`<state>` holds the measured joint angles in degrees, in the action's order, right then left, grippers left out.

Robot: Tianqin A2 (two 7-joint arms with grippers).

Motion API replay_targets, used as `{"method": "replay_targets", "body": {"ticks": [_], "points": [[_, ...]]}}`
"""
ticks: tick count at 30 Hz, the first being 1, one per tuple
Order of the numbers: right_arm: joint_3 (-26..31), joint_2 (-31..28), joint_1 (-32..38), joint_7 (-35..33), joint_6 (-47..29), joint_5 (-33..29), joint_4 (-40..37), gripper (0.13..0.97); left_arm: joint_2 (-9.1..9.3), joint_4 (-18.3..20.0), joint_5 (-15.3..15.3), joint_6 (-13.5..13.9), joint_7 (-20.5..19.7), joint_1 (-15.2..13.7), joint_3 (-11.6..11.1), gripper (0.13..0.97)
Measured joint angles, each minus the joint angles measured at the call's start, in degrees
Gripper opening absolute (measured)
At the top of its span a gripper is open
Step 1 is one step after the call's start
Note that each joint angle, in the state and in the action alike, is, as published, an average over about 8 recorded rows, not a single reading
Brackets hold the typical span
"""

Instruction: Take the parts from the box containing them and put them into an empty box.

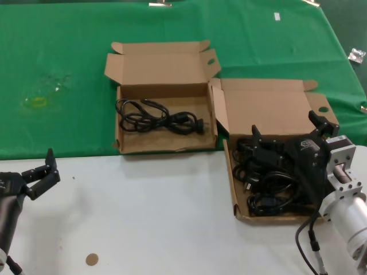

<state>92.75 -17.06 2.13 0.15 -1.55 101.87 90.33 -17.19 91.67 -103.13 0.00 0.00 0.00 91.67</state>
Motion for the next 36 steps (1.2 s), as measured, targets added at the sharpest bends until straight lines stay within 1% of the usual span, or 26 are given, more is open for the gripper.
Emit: {"method": "replay_targets", "body": {"ticks": [36], "points": [[0.0,0.0,0.0,0.0,0.0,0.0,0.0,0.966,0.0,0.0,0.0,0.0,0.0,0.0,0.0,0.966]]}}
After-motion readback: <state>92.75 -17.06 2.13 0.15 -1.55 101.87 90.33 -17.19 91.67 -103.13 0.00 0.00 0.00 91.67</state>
